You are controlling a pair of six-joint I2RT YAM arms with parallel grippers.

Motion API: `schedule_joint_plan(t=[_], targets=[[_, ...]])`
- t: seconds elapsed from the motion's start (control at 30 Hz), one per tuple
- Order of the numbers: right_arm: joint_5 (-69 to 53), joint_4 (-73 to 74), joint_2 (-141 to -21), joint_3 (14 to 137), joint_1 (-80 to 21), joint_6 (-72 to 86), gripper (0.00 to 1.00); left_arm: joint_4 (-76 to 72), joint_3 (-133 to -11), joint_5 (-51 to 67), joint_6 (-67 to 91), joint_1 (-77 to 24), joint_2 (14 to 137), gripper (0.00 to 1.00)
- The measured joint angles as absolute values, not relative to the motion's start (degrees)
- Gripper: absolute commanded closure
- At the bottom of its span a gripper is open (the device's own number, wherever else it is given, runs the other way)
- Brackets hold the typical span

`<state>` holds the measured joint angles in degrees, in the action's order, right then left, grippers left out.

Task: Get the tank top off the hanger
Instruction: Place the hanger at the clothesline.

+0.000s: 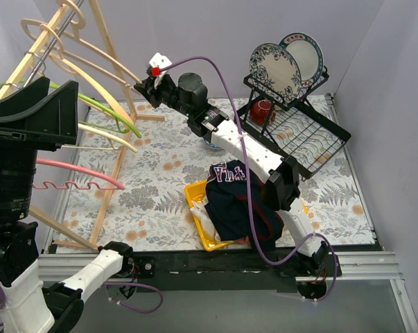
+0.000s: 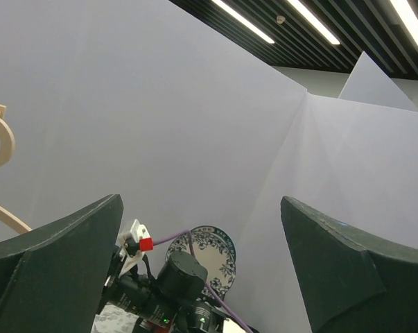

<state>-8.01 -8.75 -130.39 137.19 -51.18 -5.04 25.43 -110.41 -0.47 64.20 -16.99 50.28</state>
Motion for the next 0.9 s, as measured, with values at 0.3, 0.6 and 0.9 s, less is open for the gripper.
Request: schedule_joint_plan(t=[0.3,0.6,0.9], targets=[[-9.5,3.4,-122.1,136.5,-51.4,-15.3,0.99,25.7,-112.6,-1.8,62.8,-17.0,50.9,0.02],[-10.2,9.8,-120.8,138.0,-51.5,-17.8,0.99,25.7,-112.0,-1.8,63.0,-17.0,50.9,0.02],[-10.6,8.2,-121.6,138.0,-49.8,-12.6,0.99,25.7,-111.7,-1.8,63.3,-17.0,50.9,0.02]])
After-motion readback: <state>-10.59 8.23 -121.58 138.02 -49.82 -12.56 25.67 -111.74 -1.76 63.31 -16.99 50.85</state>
